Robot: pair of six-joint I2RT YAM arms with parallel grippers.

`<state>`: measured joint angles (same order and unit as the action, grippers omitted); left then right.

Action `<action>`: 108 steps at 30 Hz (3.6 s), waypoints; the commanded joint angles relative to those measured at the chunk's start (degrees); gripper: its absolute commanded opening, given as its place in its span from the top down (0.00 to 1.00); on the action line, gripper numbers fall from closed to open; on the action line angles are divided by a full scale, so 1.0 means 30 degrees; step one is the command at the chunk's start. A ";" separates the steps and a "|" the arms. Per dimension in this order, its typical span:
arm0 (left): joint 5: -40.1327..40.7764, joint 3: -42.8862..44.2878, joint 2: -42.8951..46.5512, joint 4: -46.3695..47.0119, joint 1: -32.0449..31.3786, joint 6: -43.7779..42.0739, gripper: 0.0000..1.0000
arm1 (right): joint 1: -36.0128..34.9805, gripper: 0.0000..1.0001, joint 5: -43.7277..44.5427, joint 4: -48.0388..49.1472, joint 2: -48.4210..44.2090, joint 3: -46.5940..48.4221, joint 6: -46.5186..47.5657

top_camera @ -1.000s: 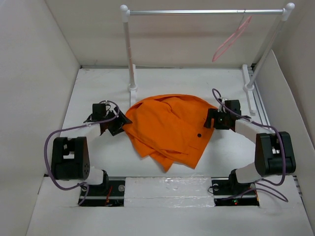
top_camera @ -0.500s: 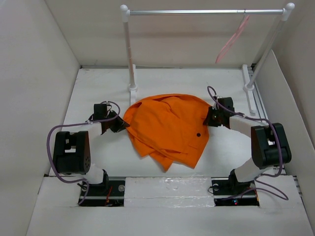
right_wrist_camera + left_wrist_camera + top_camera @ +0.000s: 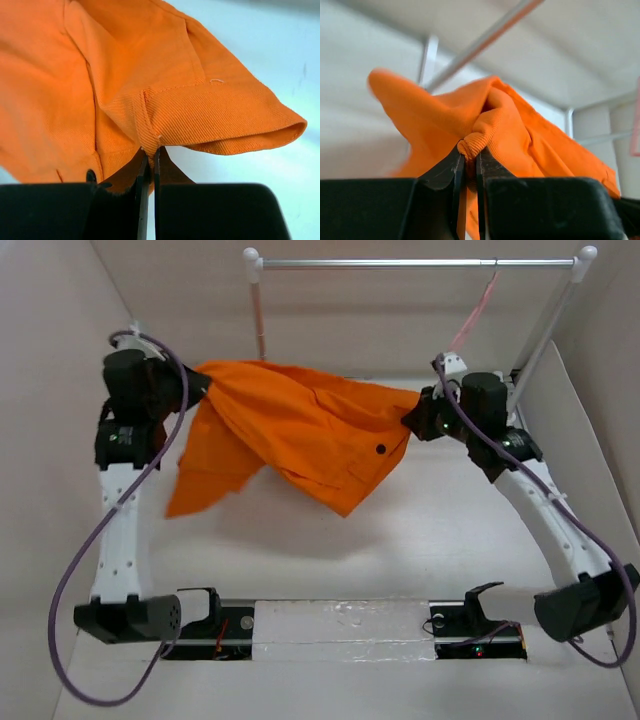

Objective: Place the trousers on the hanger
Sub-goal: Flatten out the trousers at the center of the board.

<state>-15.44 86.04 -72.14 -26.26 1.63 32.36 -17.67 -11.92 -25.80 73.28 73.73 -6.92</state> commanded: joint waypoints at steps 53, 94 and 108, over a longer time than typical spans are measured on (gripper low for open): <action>0.3447 -1.6698 -0.3609 0.5971 -0.4556 0.2954 0.70 | -0.9168 0.45 0.2740 0.3561 0.4607 -0.9899 0.1517; 0.6992 -1.2193 0.0527 0.0844 0.5283 0.3133 0.35 | -0.7208 0.98 0.2675 -0.0362 -0.1925 -0.6591 0.0841; 0.7461 -1.4031 0.0054 0.0055 0.8683 0.3744 0.37 | -0.4156 0.51 -0.2148 0.1511 -0.2949 -1.0190 0.1750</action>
<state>7.90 45.28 -72.49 -25.91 24.56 42.13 -28.23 -14.44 -24.77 65.71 44.64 -3.14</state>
